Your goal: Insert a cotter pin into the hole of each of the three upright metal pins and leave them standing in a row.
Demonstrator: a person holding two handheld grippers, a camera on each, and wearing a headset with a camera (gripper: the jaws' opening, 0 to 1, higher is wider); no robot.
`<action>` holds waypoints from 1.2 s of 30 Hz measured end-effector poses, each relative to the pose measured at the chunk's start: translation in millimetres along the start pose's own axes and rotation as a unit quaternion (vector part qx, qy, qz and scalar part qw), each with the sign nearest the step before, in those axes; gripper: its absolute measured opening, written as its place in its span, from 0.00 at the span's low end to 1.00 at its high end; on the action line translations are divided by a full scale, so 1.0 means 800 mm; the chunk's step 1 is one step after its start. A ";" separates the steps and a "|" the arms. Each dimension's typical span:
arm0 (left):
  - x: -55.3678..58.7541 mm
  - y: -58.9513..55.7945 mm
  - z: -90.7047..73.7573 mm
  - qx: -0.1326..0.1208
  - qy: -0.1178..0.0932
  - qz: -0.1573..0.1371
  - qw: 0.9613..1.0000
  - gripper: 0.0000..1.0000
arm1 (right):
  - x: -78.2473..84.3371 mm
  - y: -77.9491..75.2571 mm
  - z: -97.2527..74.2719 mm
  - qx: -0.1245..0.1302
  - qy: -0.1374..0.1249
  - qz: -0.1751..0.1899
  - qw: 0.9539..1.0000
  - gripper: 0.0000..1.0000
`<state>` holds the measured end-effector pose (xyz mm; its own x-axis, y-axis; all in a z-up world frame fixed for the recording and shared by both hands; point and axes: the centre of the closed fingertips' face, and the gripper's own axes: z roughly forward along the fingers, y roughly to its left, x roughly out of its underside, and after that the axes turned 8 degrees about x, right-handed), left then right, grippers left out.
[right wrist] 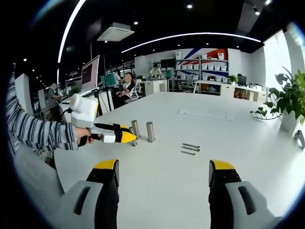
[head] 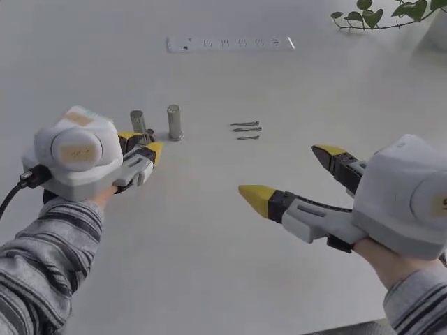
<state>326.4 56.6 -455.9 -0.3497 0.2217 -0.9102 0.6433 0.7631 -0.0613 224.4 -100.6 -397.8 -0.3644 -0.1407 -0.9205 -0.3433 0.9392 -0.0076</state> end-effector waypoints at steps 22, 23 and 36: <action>0.009 -0.006 0.010 0.007 0.016 0.006 1.000 0.05 | 0.020 -0.001 0.004 0.016 0.025 -0.016 0.999 0.73; 0.009 -0.012 0.010 0.012 0.019 0.011 1.000 0.05 | 0.020 -0.001 0.003 0.016 0.026 -0.017 0.999 0.73; 0.009 -0.066 0.014 0.052 0.017 0.015 0.998 0.05 | 0.020 -0.004 0.003 0.016 0.032 -0.016 0.999 0.71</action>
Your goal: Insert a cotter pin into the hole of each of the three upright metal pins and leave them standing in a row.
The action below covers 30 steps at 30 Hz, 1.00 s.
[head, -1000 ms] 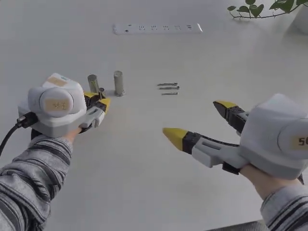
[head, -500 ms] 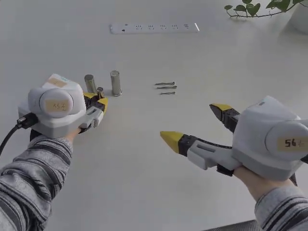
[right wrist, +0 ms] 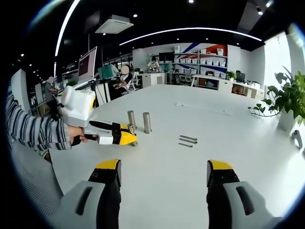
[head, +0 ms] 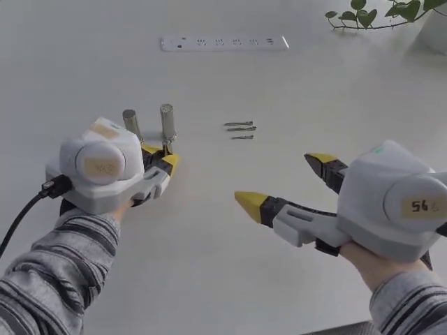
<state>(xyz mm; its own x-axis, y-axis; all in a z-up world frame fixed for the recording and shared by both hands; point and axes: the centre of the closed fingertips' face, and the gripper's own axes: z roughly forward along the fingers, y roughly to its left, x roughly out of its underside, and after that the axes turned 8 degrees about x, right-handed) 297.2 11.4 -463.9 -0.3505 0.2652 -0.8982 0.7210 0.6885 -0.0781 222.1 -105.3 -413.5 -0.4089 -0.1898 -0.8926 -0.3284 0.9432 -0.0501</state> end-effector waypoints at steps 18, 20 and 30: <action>0.002 -0.020 0.007 0.023 0.000 0.006 1.000 0.05 | 0.006 -0.004 0.004 -0.037 0.037 -0.025 0.998 0.53; 0.002 -0.019 0.007 0.023 0.002 0.009 1.000 0.05 | 0.007 -0.011 0.007 -0.032 0.043 -0.033 0.998 0.51; 0.004 -0.014 0.002 0.021 0.005 0.006 1.000 0.16 | 0.006 -0.026 0.020 -0.071 0.092 -0.103 0.988 0.43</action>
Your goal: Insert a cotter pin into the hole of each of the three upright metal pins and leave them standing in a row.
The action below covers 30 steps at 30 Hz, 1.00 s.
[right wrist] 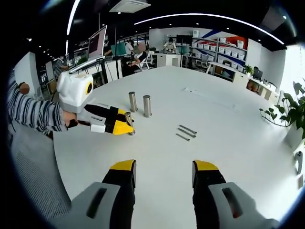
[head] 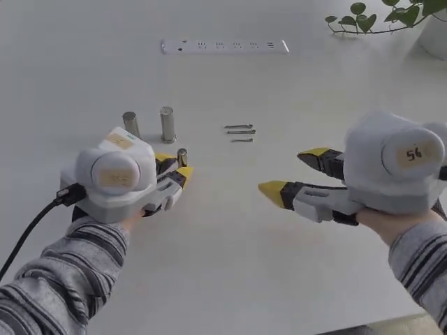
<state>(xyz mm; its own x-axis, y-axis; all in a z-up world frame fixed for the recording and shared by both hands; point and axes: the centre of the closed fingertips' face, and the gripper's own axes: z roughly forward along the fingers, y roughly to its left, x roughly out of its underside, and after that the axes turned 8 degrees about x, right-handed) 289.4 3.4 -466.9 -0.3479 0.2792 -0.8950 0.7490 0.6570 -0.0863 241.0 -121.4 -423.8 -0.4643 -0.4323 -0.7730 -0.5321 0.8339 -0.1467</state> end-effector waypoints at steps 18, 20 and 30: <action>-0.011 -0.003 -0.061 -0.017 -0.008 -0.019 1.000 0.50 | -0.028 -0.025 0.067 -0.087 0.079 -0.114 0.987 0.32; -0.012 -0.002 -0.070 -0.020 -0.009 -0.022 1.000 0.53 | -0.028 -0.029 0.076 -0.095 0.093 -0.131 0.982 0.29; -0.013 0.000 -0.094 -0.034 -0.010 -0.037 0.999 0.67 | -0.016 -0.036 0.110 -0.124 0.147 -0.210 0.958 0.22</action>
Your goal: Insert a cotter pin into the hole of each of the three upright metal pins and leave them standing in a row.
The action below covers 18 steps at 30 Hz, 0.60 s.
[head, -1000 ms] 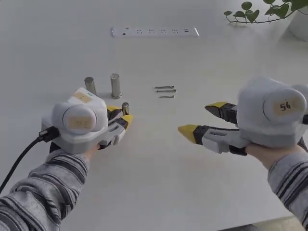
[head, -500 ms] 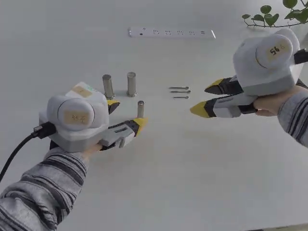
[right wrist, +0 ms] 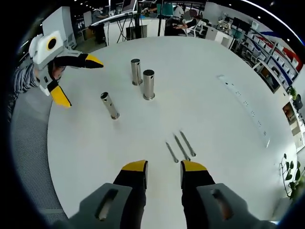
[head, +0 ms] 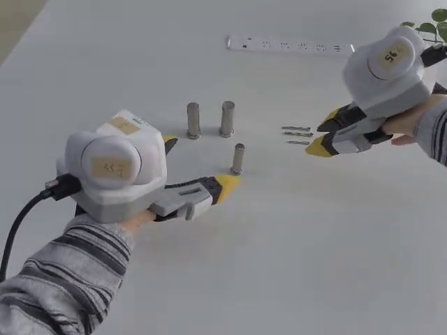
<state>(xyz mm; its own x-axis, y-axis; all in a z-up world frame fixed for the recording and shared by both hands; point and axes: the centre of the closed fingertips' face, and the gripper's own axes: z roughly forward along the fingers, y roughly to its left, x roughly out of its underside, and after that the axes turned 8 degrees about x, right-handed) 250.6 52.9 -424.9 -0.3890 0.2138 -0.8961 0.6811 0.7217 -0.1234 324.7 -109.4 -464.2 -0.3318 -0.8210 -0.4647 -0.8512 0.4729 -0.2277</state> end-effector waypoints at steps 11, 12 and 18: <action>0.003 -0.010 -0.007 0.023 -0.005 0.007 1.000 0.79 | -0.002 -0.007 0.026 -0.030 0.020 -0.006 0.999 0.15; 0.003 -0.010 -0.007 0.022 -0.003 0.009 1.000 0.80 | -0.003 -0.007 0.029 -0.032 0.019 -0.007 0.999 0.14; 0.000 -0.015 -0.016 0.027 -0.007 -0.003 1.000 0.85 | 0.003 -0.009 0.045 -0.044 0.040 -0.026 0.998 0.11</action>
<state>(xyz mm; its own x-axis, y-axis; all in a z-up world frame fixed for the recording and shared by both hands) 234.7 52.4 -418.1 -0.3852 0.1996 -0.9010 0.7109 0.6867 -0.1518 344.5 -103.6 -494.3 -0.3141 -0.8684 -0.3837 -0.8997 0.4013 -0.1717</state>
